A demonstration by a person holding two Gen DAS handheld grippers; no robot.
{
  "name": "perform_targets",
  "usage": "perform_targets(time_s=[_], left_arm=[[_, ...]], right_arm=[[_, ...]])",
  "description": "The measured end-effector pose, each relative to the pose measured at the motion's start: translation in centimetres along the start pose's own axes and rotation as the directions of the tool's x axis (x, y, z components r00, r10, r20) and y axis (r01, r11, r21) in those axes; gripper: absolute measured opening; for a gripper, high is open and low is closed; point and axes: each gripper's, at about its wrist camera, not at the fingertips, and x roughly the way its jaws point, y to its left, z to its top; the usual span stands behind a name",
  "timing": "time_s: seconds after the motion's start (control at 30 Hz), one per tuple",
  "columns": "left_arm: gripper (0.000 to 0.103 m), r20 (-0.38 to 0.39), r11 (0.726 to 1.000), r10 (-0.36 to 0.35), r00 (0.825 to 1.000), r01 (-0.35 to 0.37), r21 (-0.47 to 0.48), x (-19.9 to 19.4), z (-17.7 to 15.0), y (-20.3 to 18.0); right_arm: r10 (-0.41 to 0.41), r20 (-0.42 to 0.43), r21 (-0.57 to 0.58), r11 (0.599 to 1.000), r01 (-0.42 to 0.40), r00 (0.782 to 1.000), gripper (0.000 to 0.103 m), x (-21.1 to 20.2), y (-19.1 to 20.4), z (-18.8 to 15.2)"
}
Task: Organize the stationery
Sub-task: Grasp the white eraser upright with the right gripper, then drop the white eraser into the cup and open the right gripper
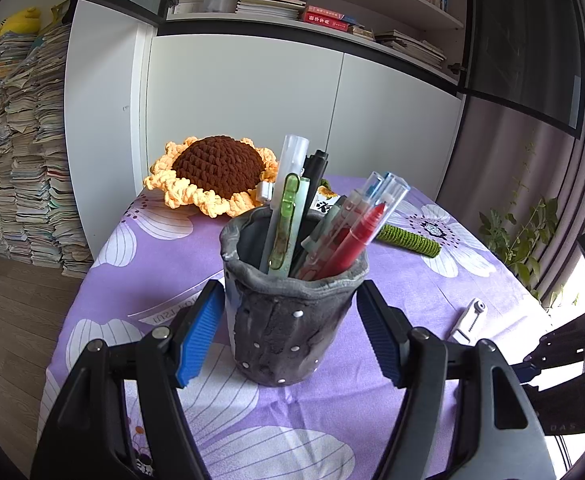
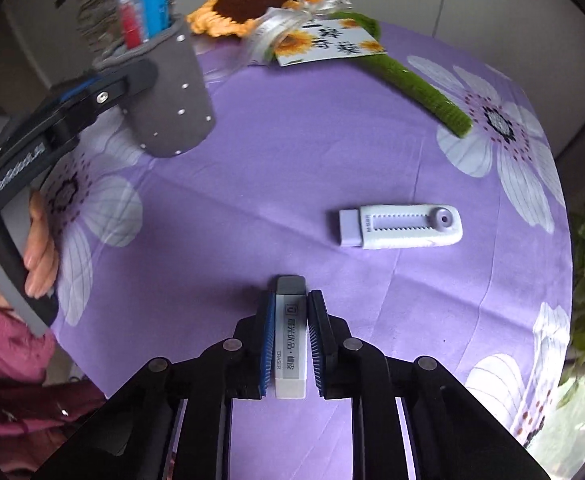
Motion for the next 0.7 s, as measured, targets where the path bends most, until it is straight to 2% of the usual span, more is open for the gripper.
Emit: perform_targets(time_s=[0.1, 0.33, 0.5, 0.6, 0.7], left_arm=[[0.068, 0.000, 1.000, 0.000, 1.000, 0.000, 0.000, 0.0, 0.0, 0.0], [0.068, 0.000, 1.000, 0.000, 1.000, 0.000, 0.000, 0.0, 0.0, 0.0], [0.068, 0.000, 1.000, 0.000, 1.000, 0.000, 0.000, 0.0, 0.0, 0.0], [0.068, 0.000, 1.000, 0.000, 1.000, 0.000, 0.000, 0.0, 0.0, 0.0], [0.068, -0.001, 1.000, 0.000, 1.000, 0.000, 0.000, 0.0, 0.0, 0.0]], right_arm=[[-0.016, -0.016, -0.066, 0.998, 0.015, 1.000, 0.018, -0.2, 0.7, -0.3], [-0.033, -0.074, -0.037, 0.999, 0.030, 0.997, 0.018, 0.5, 0.1, 0.4], [-0.035, -0.084, -0.028, 0.999, 0.033, 0.996, 0.018, 0.5, 0.3, 0.9], [0.001, -0.015, 0.006, 1.000, -0.001, 1.000, 0.018, -1.3, 0.5, 1.3], [0.095, 0.122, 0.034, 0.994, -0.100, 0.988, 0.018, -5.0, 0.2, 2.2]])
